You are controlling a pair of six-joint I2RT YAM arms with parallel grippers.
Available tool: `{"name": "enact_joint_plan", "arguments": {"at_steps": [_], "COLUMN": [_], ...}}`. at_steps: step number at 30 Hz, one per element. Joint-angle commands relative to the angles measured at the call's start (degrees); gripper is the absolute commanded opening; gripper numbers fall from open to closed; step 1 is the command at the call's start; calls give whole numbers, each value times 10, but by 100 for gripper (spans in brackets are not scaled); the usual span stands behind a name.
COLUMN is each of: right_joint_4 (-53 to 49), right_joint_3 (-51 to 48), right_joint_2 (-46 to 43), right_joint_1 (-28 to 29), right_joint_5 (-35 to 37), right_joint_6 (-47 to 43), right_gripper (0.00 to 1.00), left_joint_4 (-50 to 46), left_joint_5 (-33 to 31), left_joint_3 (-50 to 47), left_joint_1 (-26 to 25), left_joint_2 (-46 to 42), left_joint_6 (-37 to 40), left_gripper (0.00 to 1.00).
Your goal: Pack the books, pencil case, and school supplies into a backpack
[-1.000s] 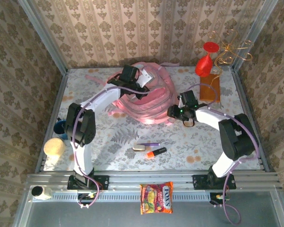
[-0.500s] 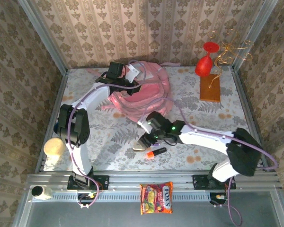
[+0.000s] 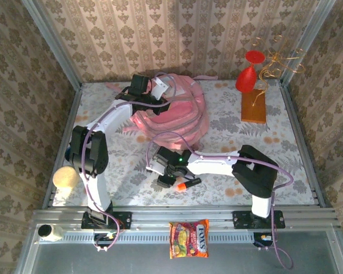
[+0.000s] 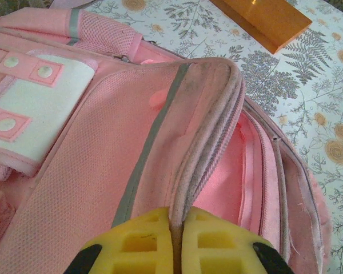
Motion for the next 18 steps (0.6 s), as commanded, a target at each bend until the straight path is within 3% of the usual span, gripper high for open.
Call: {"name": "enact_joint_plan", "arguments": {"at_steps": [1, 4, 9, 12, 14, 18], "right_joint_4": [-26, -21, 39, 157, 233, 251], "right_joint_3": [20, 32, 18, -35, -60, -30], "right_joint_2": [-2, -11, -86, -171, -203, -170], "right_joint_1": [2, 1, -49, -138, -205, -271], "right_joint_5": [-13, -24, -72, -107, -89, -29], "right_joint_6": [-18, -17, 55, 182, 291, 452], "right_gripper": [28, 18, 13, 14, 15, 14], "left_joint_4": [10, 11, 13, 23, 31, 55], "left_joint_5": [-6, -8, -9, -3, 9, 12], "left_joint_3": [18, 16, 17, 12, 11, 13], "left_joint_1": [3, 2, 3, 3, 2, 1], "left_joint_2": [-26, -26, -32, -44, -55, -73], "left_joint_6": [-11, -12, -31, -66, -98, -150], "left_gripper": [0, 0, 0, 0, 0, 0]}}
